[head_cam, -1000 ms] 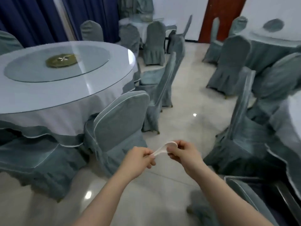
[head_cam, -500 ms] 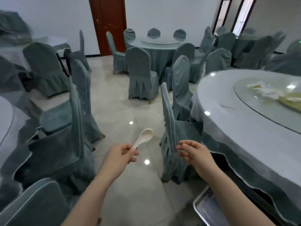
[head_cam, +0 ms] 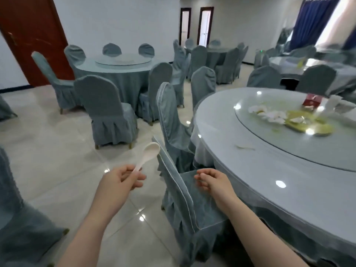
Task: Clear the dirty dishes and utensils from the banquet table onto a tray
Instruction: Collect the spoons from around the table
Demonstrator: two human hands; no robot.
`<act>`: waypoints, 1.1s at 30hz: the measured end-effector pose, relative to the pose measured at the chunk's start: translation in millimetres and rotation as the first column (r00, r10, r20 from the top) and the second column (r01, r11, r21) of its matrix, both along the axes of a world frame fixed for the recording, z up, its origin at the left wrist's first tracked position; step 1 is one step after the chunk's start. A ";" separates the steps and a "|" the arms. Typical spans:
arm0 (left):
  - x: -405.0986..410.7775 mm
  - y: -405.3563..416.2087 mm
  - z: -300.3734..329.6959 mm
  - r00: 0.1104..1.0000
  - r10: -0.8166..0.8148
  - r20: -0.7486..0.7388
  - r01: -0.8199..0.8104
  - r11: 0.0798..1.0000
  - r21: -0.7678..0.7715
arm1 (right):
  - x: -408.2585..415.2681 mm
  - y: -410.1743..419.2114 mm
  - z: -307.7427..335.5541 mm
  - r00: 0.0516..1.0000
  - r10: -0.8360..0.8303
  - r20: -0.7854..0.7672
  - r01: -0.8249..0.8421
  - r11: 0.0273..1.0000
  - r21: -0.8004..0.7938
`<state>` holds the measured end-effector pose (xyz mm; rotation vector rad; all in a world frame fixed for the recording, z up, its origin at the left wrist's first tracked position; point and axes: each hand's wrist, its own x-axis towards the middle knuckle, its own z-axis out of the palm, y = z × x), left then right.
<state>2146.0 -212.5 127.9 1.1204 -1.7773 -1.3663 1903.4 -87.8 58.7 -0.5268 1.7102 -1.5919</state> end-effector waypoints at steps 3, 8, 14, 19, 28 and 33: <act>-41.1 -53.9 7.6 0.993 -0.120 -0.006 0.120 0.993 -0.013 | -15.4 -20.8 0.3 0.990 -0.136 0.030 0.136 0.990 -0.017; -119.4 -109.0 7.8 0.956 -0.294 -0.015 0.294 0.955 0.022 | -57.6 -32.6 6.4 0.921 -0.388 0.035 0.388 0.922 0.004; -215.5 -138.1 -7.2 0.909 -0.417 -0.015 0.417 0.905 0.085 | -134.5 -32.9 -5.6 0.850 -0.525 -0.036 0.527 0.848 0.058; -304.1 -156.6 -14.2 0.917 -0.399 -0.014 0.397 0.908 0.134 | -233.7 -39.6 -28.7 0.857 -0.491 -0.156 0.512 0.845 0.155; -447.5 -169.2 -38.2 0.940 -0.336 0.058 0.310 0.912 0.267 | -405.3 -71.0 -96.1 0.879 -0.082 -0.470 0.350 0.780 0.519; -470.9 -176.8 -50.6 0.942 -0.321 0.094 0.278 0.907 0.317 | -441.3 -89.1 -127.6 0.766 0.269 -0.584 0.287 0.670 0.684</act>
